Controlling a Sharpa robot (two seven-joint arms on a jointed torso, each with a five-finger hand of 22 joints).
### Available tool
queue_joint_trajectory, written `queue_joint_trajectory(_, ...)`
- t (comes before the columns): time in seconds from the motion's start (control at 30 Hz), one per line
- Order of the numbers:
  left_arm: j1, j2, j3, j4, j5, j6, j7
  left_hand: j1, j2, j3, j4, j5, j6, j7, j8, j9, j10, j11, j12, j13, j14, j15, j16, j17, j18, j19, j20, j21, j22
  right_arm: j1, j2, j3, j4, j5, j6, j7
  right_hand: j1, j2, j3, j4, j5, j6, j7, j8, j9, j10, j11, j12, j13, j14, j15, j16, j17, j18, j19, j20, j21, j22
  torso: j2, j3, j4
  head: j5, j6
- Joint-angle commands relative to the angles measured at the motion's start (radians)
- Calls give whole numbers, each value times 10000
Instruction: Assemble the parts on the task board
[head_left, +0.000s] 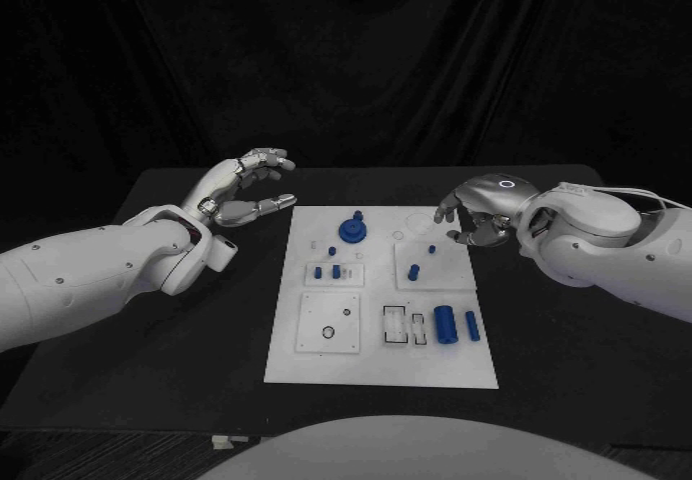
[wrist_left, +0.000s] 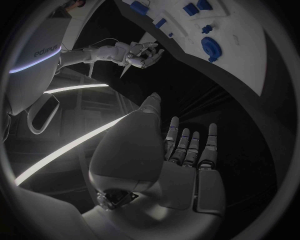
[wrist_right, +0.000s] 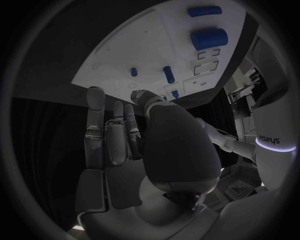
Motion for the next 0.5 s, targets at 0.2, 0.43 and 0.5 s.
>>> queue_joint_trajectory(0.2, -25, 6, 9, 77, 782, 399, 1494, 159, 169, 36, -15, 89, 29, 124, 110, -124, 31, 74, 93, -168, 127, 17, 74, -17, 247, -11, 70, 24, -93, -257, 307, 7, -304, -478, 483, -206, -366, -37, -315, 45, -610, -19, 1, -148, 54, -60, 5, -40, -168, -45, 90, -56, -135, 203, 65, 46, -297, 179, 113, -242, 322, -357, -1)
queue_joint_trajectory(0.43, -45, 21, 8, 65, 795, 464, 1468, 212, 240, 13, -30, 91, 14, 115, 133, -190, 23, 125, 117, -256, 159, 70, 99, -23, 278, 6, 101, 30, -136, -452, 587, 8, -596, -487, 516, -141, -392, 19, -447, 3, -791, -68, 245, -288, 42, -191, 19, -8, -222, -50, 108, -59, -149, 205, 104, 64, -392, 122, 116, -271, 351, -425, -1)
queue_joint_trajectory(0.5, -52, 24, 8, 63, 796, 484, 1460, 243, 259, 1, -39, 93, 7, 104, 142, -218, 18, 139, 125, -293, 175, 88, 114, -22, 292, 14, 112, 32, -153, -486, 651, 8, -661, -488, 493, -111, -353, 43, -442, -27, -773, -71, 288, -325, 31, -210, 20, -8, -240, -49, 104, -57, -151, 209, 113, 65, -428, 109, 93, -258, 335, -412, -1)
